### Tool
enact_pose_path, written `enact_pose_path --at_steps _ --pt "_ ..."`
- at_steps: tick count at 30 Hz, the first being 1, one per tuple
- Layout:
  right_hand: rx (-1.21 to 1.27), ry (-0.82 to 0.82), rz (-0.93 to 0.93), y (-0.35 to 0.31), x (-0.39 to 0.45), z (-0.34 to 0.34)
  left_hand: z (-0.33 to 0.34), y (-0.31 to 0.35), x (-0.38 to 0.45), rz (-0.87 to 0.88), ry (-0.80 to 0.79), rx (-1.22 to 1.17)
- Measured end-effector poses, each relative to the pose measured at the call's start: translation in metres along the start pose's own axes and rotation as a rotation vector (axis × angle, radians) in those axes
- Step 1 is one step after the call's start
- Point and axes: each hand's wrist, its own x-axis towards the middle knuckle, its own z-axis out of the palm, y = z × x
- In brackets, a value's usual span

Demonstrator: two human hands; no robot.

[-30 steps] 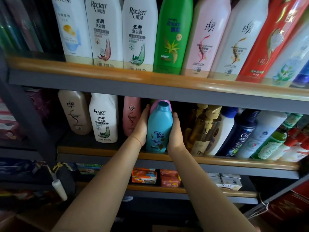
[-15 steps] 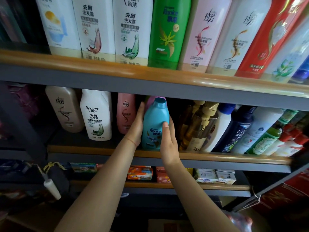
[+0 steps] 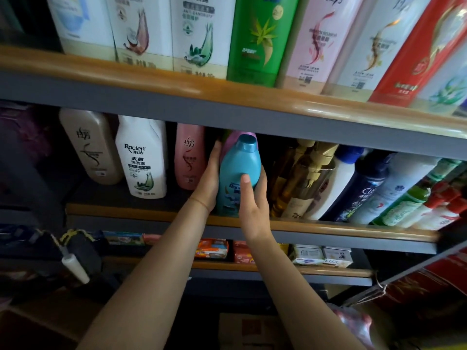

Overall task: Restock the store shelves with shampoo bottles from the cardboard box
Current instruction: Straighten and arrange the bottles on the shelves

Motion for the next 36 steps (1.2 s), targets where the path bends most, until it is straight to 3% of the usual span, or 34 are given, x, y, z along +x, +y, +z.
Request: enact_pose_path --at_steps 9,15,19,22,29,36 --pt "-0.025 0.014 -0.015 0.005 0.001 -0.005 0.005 -0.002 0.000 -0.027 -0.014 0.024" --pt "-0.386 0.138 -0.186 0.008 -0.004 -0.010 -0.001 -0.003 0.006 0.024 0.077 0.211" --pt "-0.433 0.106 -0.207 0.009 -0.004 -0.016 -0.014 -0.004 0.006 0.179 0.014 0.298" --pt "-0.439 0.109 -0.202 0.011 -0.004 -0.015 -0.015 -0.002 0.007 0.151 -0.026 0.246" --pt "-0.464 0.133 -0.169 0.014 -0.005 -0.011 0.003 -0.003 0.003 0.047 0.058 0.114" --pt "-0.425 0.161 -0.105 0.010 0.006 0.001 0.010 0.009 0.010 -0.016 -0.003 -0.026"
